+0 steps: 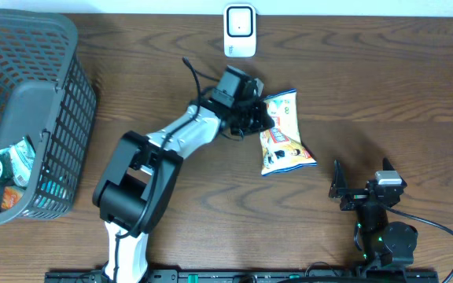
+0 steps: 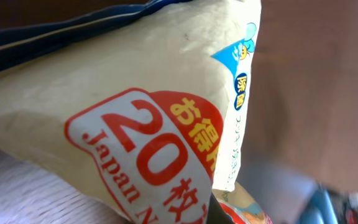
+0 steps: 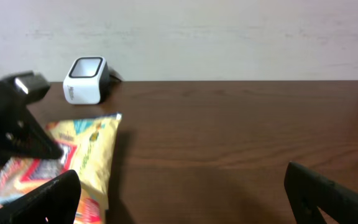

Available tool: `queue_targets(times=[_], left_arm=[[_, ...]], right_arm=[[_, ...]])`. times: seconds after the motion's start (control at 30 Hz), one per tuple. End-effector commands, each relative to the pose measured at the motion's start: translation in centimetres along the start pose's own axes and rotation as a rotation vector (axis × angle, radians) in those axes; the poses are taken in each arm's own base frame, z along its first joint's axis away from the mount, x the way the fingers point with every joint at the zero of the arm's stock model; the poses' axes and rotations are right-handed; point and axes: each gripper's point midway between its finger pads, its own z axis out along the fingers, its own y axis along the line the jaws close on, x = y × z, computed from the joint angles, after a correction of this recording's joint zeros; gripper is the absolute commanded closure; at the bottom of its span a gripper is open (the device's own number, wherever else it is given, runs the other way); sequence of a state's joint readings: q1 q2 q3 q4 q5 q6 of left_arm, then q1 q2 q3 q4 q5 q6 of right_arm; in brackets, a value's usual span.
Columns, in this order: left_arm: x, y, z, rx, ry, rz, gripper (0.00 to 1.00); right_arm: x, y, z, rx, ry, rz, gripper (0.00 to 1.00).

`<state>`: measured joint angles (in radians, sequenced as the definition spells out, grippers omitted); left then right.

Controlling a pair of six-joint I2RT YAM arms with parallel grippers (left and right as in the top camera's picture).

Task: Scan the item barcode
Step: 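Carry the wipes pack to the scanner and lower it onto the table, then release the wipes pack and return the left gripper to the basket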

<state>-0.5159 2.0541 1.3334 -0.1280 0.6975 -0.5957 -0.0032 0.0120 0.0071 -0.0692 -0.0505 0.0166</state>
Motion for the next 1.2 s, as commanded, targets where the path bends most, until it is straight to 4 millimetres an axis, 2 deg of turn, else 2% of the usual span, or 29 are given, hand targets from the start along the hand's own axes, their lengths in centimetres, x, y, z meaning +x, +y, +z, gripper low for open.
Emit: queue_targets(times=[0.0, 0.33, 0.37, 0.4, 0.43, 0.57, 0.63, 0.77, 0.87, 0.97, 1.17], left_arm=[[0.0, -5.4, -2.5, 0.236, 0.058, 0.244, 0.92], [-0.3, -6.8, -2.3, 0.279, 0.031, 0.341, 0.92], [-0.5, -7.0, -2.4, 0.285, 0.019, 0.353, 0.88], [-0.9, -7.1, -2.4, 0.283, 0.003, 0.364, 0.73], [-1.2, -7.0, -2.3, 0.269, -0.015, 0.369, 0.63], [-2.8, -5.4, -2.0, 0.163, -0.087, 0.358, 0.61], [-3.0, -5.3, -2.0, 0.152, -0.098, 0.356, 0.56], [-3.7, -5.1, -2.7, 0.155, -0.110, 0.268, 0.56], [-4.9, -5.2, -4.4, 0.161, -0.147, 0.241, 0.56], [-6.4, -6.1, -7.7, 0.189, -0.205, 0.232, 0.56], [-9.6, -8.6, -18.4, 0.225, -0.406, 0.286, 0.56]], right_arm=[[0.1, 0.2, 0.0, -0.005, 0.000, -0.004, 0.01], [0.1, 0.2, 0.0, -0.005, 0.000, -0.004, 0.01], [0.1, 0.2, 0.0, -0.005, 0.000, -0.004, 0.01], [0.1, 0.2, 0.0, -0.005, 0.000, -0.004, 0.01], [0.1, 0.2, 0.0, -0.005, 0.000, -0.004, 0.01], [0.1, 0.2, 0.0, -0.005, 0.000, -0.004, 0.01], [0.1, 0.2, 0.0, -0.005, 0.000, -0.004, 0.01], [0.1, 0.2, 0.0, -0.005, 0.000, -0.004, 0.01], [0.1, 0.2, 0.0, -0.005, 0.000, -0.004, 0.01], [0.1, 0.2, 0.0, -0.005, 0.000, -0.004, 0.01], [0.1, 0.2, 0.0, -0.005, 0.000, -0.004, 0.01]])
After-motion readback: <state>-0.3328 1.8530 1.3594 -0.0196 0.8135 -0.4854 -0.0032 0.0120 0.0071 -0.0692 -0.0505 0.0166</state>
